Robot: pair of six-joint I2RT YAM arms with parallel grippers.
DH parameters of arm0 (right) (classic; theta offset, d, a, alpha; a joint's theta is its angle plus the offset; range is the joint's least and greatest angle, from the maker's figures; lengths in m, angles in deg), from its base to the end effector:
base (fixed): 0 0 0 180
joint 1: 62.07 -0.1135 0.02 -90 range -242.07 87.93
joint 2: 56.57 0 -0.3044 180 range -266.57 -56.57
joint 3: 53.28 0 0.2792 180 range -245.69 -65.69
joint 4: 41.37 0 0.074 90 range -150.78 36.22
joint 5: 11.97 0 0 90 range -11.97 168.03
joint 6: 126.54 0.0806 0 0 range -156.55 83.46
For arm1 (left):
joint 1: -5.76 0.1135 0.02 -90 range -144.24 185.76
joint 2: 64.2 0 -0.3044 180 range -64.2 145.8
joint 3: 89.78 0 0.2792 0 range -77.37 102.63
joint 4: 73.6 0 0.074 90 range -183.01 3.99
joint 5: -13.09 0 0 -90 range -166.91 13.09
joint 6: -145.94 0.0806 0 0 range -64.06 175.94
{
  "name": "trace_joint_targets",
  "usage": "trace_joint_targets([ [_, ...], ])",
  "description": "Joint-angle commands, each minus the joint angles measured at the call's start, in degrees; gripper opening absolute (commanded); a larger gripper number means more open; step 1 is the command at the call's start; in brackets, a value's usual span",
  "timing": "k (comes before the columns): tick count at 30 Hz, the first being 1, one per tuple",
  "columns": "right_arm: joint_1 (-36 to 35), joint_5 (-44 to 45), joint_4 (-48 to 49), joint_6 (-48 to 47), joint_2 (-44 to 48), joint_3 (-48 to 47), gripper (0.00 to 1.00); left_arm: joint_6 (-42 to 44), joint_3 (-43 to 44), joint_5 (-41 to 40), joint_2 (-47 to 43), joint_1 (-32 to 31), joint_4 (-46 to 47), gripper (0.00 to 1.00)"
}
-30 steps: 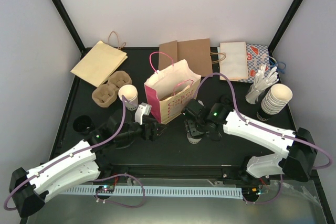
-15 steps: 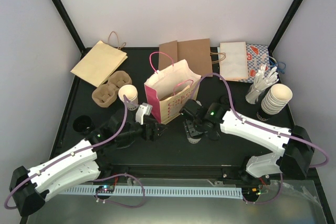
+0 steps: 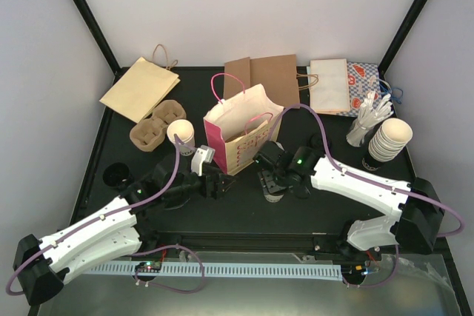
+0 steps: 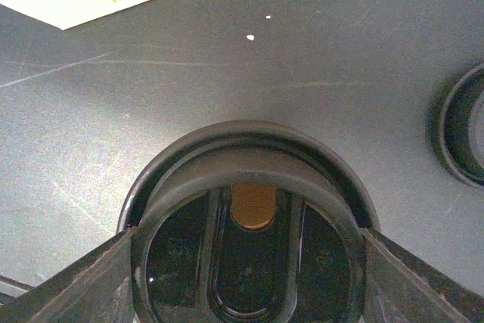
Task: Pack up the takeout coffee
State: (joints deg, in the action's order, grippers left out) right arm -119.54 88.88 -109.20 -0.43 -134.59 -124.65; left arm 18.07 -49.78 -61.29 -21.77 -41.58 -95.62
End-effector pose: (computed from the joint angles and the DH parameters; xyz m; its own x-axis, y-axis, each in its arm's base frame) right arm 0.1607 0.2238 0.2314 -0.8906 -0.3200 -0.3231 -0.3417 0.9397 0.0112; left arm 0.1279 -0.1708 0.2443 -0.7581 -0.0497 -0.6502 0.5180 0.5597 -0.6468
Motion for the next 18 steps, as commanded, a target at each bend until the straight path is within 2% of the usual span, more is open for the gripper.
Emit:
trace_joint_targets([
  [1, -0.9, -6.92, -2.07, -0.48, -7.04, 9.3, 0.68, 1.29, 1.19, -0.41, -0.47, -0.22, 0.11, 0.99],
  [12, -2.88, -16.1, -5.12, -3.22, -7.28, 11.09, 0.66, 0.64, 1.73, 0.12, 0.8, -0.26, -1.06, 0.99],
  [18, -6.37, -17.35, -5.66, -4.4, -2.21, 7.75, 0.66, -2.86, -0.04, 4.64, 3.36, -0.22, 4.43, 0.97],
])
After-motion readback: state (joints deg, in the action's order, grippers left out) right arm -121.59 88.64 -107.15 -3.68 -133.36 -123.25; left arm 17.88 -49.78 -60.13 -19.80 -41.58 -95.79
